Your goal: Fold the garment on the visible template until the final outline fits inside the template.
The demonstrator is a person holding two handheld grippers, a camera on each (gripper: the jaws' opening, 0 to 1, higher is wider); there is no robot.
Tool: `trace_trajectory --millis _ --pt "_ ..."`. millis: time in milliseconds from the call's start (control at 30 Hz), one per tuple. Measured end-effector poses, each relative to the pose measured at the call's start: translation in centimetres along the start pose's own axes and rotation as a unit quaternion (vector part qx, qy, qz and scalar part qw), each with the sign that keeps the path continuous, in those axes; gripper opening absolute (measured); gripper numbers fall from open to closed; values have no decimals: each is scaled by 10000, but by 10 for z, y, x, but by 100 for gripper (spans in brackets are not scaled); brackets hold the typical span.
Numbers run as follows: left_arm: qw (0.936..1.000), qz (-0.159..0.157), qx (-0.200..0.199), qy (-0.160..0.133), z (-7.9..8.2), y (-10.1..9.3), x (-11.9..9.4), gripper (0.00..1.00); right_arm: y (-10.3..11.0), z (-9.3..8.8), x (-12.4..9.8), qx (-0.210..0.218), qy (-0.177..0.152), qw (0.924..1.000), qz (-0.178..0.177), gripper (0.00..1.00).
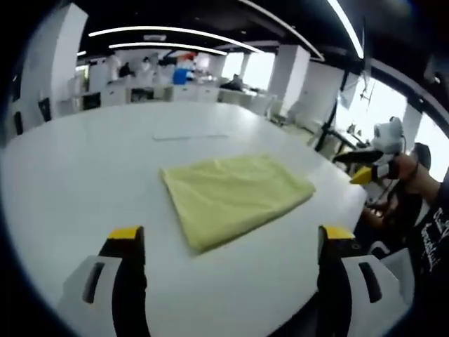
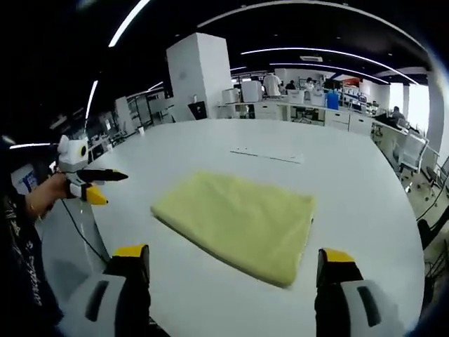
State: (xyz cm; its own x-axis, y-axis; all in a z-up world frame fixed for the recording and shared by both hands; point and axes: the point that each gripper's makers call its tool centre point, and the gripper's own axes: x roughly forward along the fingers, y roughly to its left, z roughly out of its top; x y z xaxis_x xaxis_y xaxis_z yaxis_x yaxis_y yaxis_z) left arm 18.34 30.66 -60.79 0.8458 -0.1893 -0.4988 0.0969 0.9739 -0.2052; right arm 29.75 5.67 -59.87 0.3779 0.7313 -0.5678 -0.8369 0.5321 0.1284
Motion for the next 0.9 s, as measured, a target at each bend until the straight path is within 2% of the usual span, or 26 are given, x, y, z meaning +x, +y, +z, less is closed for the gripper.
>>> trace_trajectory --millis 333,567,900 --pt "9998 -7 143 110 -6 -14 -7 99 1 -21 -8 -142 114 9997 -152 99" --pt "9997 109 216 89 -5 -9 -12 99 -8 -32 -17 18 88 9994 -323 99" --pt "9994 245 220 131 -9 -7 -17 99 -11 -40 -24 105 112 9992 -355 99"
